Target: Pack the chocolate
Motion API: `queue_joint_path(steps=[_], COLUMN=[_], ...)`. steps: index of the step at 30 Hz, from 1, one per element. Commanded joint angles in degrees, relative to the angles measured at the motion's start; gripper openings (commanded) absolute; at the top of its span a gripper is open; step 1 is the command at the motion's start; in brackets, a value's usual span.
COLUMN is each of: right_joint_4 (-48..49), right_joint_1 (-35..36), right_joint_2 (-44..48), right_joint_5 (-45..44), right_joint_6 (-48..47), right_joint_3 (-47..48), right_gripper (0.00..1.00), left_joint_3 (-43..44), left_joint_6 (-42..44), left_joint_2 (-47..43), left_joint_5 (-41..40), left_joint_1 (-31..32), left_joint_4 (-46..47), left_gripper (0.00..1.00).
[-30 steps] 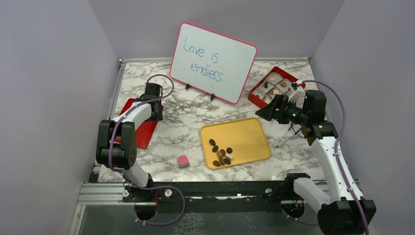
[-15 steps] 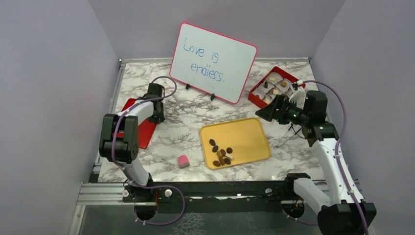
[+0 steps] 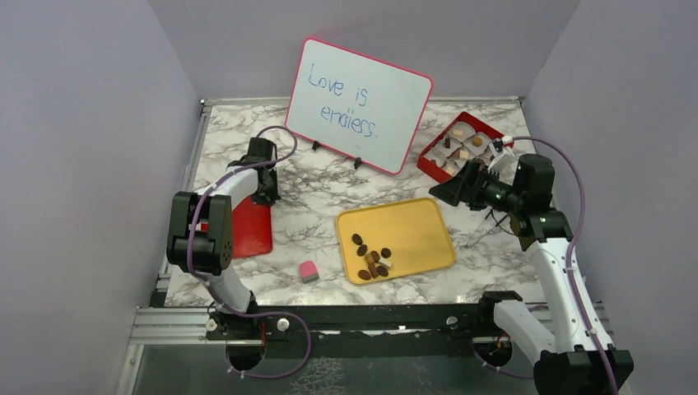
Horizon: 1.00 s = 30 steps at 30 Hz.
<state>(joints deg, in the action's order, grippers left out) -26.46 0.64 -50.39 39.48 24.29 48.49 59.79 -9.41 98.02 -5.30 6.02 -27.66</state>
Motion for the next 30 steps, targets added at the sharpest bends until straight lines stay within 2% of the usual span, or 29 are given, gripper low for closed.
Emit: queue_joint_path(steps=[1, 7, 13, 17, 22, 30], right_joint_4=[1.69, 2.75, 6.95, 11.85, 18.06, 29.03], right_joint_1=[-0.10, 2.01, 9.19, 19.18, 33.87, 52.75], right_joint_2=[0.51, -1.01, -3.39, -5.83, -13.52, -27.18], right_joint_5=[2.08, 1.11, -3.58, -9.90, -18.37, -31.15], right_joint_6=[1.66, 2.95, 6.42, 9.24, 11.30, 11.93], right_joint_3=[0.11, 0.02, -0.30, -0.38, 1.57, 7.39], right_gripper=[1.00, 1.00, 1.00, 1.00, 0.91, 0.78], left_joint_3=[2.18, 1.91, 1.59, 0.88, 0.67, -0.01], left_joint_6=[-2.50, -6.14, -10.06, -13.62, -16.87, -23.55], left_joint_2=[-4.80, -10.75, -17.26, -21.05, -24.54, -30.09], left_joint_5=[3.90, 7.66, 12.60, 14.04, 17.70, 19.77], left_joint_1=[0.21, 0.13, 0.05, 0.08, 0.11, 0.04], left_joint_4=[-1.23, -1.28, -0.66, 0.17, 1.54, 3.56], left_gripper=[0.00, 0.00, 0.00, 0.00, 0.00, 0.00])
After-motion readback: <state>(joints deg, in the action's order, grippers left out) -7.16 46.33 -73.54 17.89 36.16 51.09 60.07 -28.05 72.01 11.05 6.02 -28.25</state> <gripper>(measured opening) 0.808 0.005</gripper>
